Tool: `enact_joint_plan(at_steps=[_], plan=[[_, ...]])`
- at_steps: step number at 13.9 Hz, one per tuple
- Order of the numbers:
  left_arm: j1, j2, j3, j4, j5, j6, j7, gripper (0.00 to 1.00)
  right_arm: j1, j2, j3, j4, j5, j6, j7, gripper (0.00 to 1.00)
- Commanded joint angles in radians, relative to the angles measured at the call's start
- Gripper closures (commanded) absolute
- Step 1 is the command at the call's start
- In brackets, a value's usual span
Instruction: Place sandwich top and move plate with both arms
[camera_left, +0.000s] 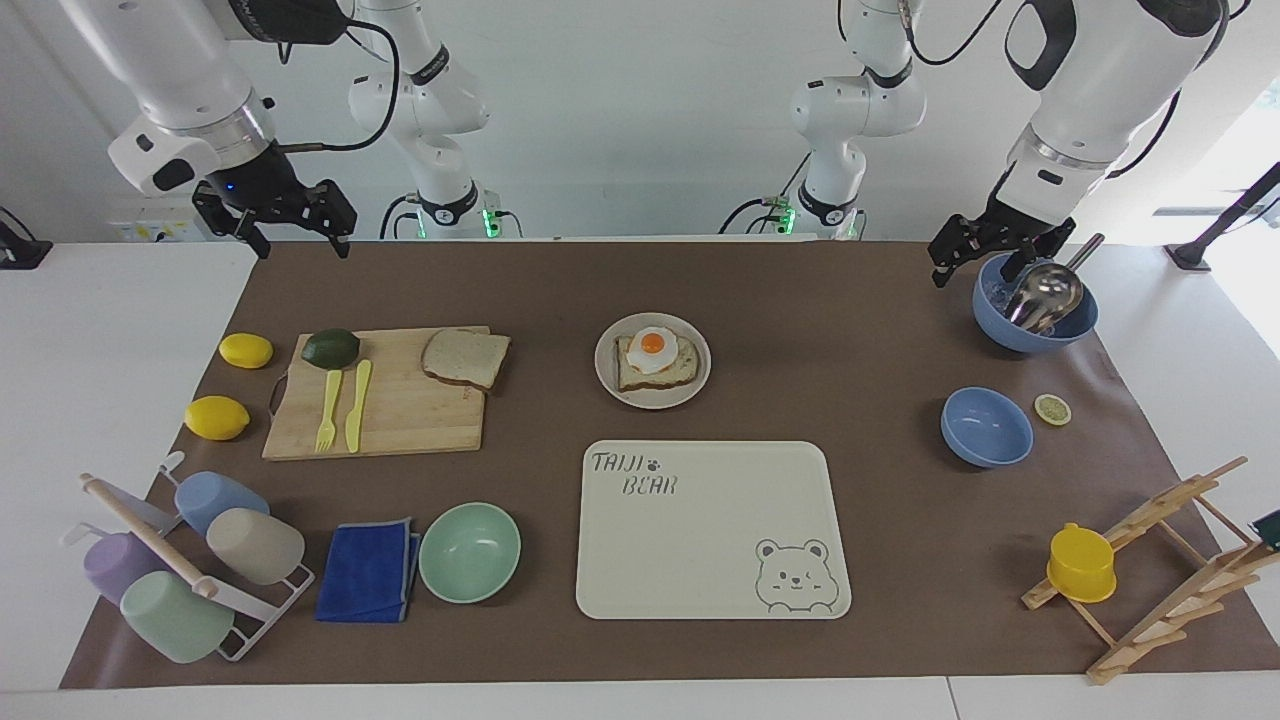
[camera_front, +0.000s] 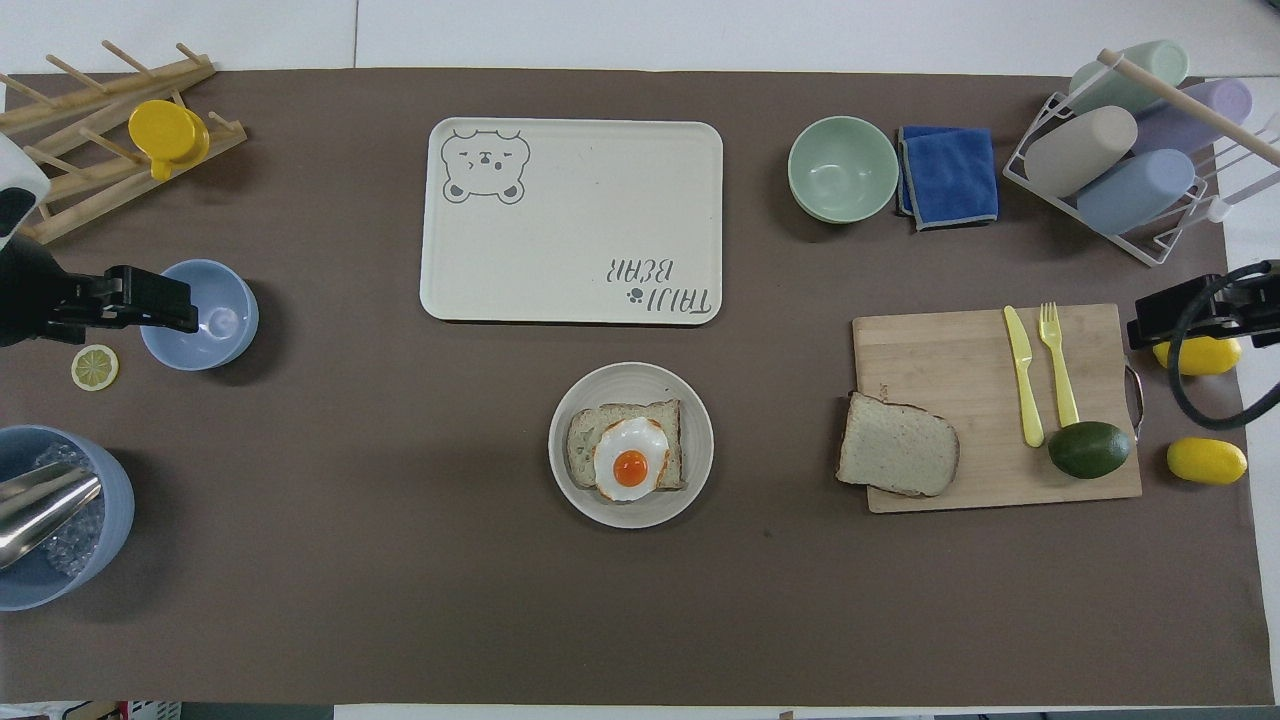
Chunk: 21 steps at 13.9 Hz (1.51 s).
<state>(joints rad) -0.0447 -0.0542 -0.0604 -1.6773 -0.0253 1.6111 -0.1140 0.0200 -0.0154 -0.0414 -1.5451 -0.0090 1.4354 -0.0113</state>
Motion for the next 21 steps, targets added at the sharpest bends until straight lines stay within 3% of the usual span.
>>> enact_joint_plan(at_steps=[1,8,10,12,13,17,21], plan=[[0.011,0.002,-0.009,0.008,0.016,-0.011,0.011,0.0,0.005,0.008,-0.009,0.011,-0.005,-0.003,-0.024,0.0],[0.011,0.002,-0.009,0.008,0.016,-0.011,0.011,0.0,0.0,-0.004,-0.009,-0.03,0.021,0.003,-0.07,0.0],[0.011,0.002,-0.009,0.008,0.016,-0.011,0.011,0.0,0.072,-0.053,0.017,-0.145,0.026,0.121,-0.055,0.0],[0.011,0.002,-0.009,0.008,0.016,-0.011,0.011,0.0,0.168,-0.135,0.02,-0.35,0.026,0.305,0.122,0.0],[0.011,0.002,-0.009,0.008,0.016,-0.011,0.011,0.0,0.243,-0.129,0.02,-0.392,0.024,0.368,0.175,0.0],[0.011,0.002,-0.009,0.008,0.016,-0.011,0.011,0.0,0.388,0.082,0.021,-0.398,-0.011,0.52,0.372,0.0],[0.011,0.002,-0.009,0.008,0.016,-0.011,0.011,0.0,0.451,0.228,0.021,-0.432,-0.23,0.556,0.543,0.0]])
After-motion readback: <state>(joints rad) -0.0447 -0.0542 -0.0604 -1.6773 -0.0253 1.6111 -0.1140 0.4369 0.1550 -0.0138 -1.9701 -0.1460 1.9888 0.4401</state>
